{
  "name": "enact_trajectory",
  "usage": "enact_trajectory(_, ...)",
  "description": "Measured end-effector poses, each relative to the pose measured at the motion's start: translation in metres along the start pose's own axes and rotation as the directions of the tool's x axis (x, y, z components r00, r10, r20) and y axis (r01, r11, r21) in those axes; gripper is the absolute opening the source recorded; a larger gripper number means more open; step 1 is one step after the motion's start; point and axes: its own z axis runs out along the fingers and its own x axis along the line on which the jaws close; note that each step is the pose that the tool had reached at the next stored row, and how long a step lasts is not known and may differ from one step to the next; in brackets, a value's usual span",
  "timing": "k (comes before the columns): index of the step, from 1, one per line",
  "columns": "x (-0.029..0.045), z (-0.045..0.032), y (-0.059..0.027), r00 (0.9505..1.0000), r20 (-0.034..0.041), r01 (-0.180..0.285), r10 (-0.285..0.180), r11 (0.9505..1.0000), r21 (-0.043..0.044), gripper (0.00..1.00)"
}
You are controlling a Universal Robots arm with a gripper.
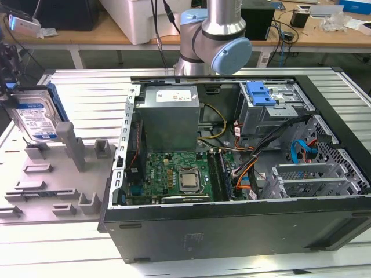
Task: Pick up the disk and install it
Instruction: 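Pick up the disk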
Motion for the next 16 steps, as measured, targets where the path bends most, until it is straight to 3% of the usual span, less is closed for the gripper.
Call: enact_trajectory(16, 0.001, -0.0217, 0.0003, 1.0, 0.0, 0.0, 0.0, 1.0, 0.0, 0.37)
